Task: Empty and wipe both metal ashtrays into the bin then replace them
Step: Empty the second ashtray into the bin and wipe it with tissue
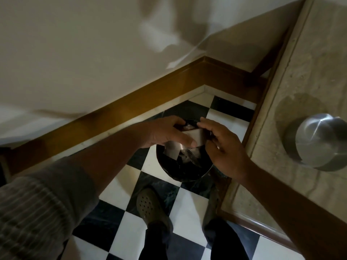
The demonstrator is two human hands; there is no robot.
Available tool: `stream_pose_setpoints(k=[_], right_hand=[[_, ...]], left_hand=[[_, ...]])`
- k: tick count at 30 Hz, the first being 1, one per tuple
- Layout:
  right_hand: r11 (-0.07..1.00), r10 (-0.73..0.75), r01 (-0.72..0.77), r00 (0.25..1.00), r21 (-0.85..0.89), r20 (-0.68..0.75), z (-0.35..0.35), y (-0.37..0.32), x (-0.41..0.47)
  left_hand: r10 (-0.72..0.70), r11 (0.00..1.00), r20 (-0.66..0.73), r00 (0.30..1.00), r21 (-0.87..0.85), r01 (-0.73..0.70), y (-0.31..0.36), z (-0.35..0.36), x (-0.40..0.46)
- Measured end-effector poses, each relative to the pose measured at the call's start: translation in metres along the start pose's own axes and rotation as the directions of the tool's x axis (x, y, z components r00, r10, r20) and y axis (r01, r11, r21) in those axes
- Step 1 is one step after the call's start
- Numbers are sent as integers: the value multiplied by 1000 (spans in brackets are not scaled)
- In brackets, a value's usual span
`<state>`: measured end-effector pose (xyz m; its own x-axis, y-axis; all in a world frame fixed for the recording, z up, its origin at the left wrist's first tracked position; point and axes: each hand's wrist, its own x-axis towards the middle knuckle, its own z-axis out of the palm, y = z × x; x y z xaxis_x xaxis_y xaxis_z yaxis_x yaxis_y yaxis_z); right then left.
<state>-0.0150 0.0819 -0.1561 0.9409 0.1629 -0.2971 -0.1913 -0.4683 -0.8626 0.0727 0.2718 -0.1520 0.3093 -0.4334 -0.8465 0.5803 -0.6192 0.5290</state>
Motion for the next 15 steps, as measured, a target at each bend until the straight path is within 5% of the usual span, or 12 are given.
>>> stream_pose_setpoints(k=[5, 10, 15], right_hand=[[987, -76, 89, 992, -133, 104, -7, 12, -5], [905, -95, 193, 960, -380, 262, 2, 30, -16], [764, -5, 210, 947, -610, 320, 20, 41, -25]], left_hand=[[142, 936, -110, 984, 338, -97, -8, 11, 13], [402, 731, -225, 888, 662, -164, -48, 36, 19], [567, 480, -150, 810, 860, -176, -78, 47, 32]])
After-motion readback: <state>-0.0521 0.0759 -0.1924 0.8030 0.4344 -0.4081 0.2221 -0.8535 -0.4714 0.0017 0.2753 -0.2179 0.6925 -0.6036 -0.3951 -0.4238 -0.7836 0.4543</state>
